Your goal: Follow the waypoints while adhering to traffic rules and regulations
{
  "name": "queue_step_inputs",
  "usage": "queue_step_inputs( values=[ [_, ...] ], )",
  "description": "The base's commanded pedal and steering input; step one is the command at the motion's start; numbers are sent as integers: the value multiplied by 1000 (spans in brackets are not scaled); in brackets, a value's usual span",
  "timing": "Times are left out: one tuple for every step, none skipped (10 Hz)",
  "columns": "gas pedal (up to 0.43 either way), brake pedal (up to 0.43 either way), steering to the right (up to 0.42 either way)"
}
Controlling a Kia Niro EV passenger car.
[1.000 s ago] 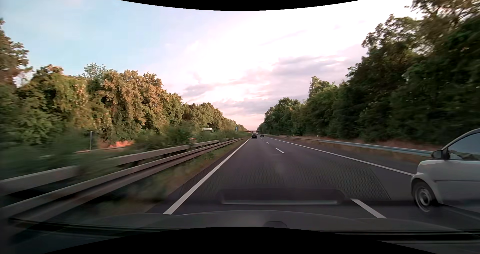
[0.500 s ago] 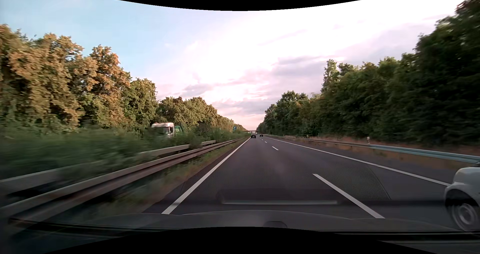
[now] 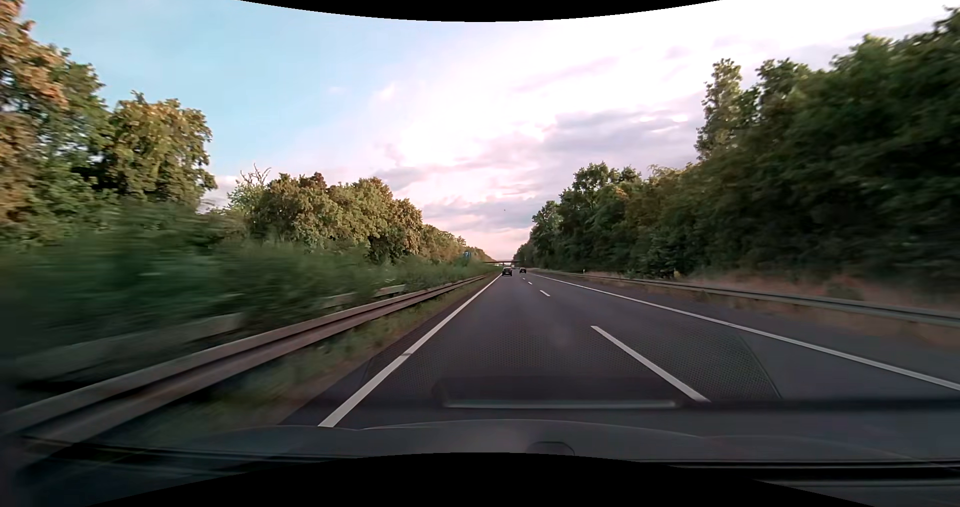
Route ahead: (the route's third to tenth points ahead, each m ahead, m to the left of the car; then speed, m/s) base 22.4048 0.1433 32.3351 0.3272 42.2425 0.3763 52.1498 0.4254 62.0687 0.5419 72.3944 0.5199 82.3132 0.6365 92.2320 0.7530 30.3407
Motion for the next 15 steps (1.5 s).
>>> queue_step_inputs(
  values=[
    [409, 0, -3],
    [409, 0, -3],
    [409, 0, -3],
    [409, 0, -2],
    [409, 0, -2],
    [409, 0, -2],
    [409, 0, -1],
    [409, 0, -2],
    [409, 0, -2],
    [409, 0, -3],
    [398, 0, -3],
    [398, 0, -3],
    [398, 0, -3],
    [398, 0, -3],
    [398, 0, -3]
  ],
)
